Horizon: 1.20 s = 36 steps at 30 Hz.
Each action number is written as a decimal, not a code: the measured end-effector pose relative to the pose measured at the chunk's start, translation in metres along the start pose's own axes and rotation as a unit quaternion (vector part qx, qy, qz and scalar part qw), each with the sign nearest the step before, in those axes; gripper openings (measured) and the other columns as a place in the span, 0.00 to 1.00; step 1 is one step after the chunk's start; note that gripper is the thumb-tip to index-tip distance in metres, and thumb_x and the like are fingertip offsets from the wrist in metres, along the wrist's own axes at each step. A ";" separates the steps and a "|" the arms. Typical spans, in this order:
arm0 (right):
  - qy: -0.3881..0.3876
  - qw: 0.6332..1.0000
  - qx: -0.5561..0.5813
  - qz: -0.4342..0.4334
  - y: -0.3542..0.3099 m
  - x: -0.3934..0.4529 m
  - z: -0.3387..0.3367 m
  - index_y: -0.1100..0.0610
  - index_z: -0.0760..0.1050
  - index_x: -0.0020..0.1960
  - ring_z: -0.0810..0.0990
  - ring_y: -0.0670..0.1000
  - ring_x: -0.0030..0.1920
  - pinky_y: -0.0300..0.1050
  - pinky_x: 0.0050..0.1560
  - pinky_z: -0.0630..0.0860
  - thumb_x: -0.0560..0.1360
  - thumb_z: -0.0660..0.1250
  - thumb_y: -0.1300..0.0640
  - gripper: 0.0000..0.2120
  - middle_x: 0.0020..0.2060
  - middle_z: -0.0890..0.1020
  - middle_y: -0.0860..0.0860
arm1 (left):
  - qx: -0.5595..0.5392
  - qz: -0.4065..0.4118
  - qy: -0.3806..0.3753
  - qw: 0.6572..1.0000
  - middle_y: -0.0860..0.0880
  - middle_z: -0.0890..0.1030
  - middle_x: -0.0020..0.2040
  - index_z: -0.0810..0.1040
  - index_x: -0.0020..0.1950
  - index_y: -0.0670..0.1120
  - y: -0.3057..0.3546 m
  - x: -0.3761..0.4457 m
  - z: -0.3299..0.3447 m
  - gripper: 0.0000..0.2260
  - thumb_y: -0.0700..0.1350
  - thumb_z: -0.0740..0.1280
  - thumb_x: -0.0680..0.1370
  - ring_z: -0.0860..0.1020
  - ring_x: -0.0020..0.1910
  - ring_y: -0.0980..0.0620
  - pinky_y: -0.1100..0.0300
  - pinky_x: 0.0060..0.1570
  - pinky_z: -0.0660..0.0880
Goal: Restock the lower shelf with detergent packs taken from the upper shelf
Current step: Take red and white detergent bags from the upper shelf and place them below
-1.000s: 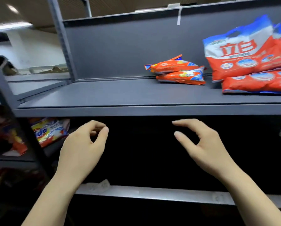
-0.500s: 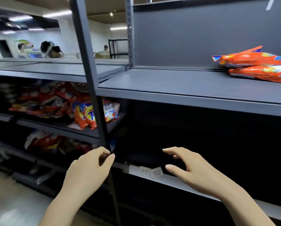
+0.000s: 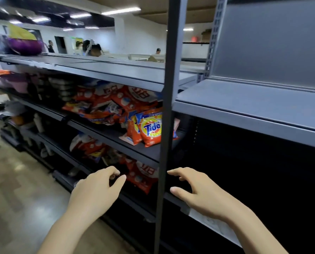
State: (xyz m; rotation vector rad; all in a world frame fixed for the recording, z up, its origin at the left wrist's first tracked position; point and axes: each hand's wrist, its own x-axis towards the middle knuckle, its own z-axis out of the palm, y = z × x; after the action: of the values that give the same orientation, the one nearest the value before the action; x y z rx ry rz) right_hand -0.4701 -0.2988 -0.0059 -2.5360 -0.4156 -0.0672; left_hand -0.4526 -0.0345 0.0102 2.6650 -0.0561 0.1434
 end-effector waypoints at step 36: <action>0.085 0.977 -0.037 0.194 -0.103 0.353 0.099 0.48 0.69 0.68 0.74 0.46 0.58 0.37 0.53 0.70 0.76 0.64 0.43 0.22 0.60 0.75 0.44 | 0.066 0.108 -0.107 0.986 0.58 0.79 0.44 0.74 0.52 0.57 -0.244 0.395 -0.074 0.12 0.62 0.57 0.79 0.78 0.41 0.56 0.57 0.42 0.78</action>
State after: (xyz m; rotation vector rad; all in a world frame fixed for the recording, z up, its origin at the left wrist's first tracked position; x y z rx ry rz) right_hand -0.1700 -0.0648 0.0131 -2.6104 0.1554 -0.1527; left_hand -0.0509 0.2104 0.0094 2.7909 -0.4196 -0.0720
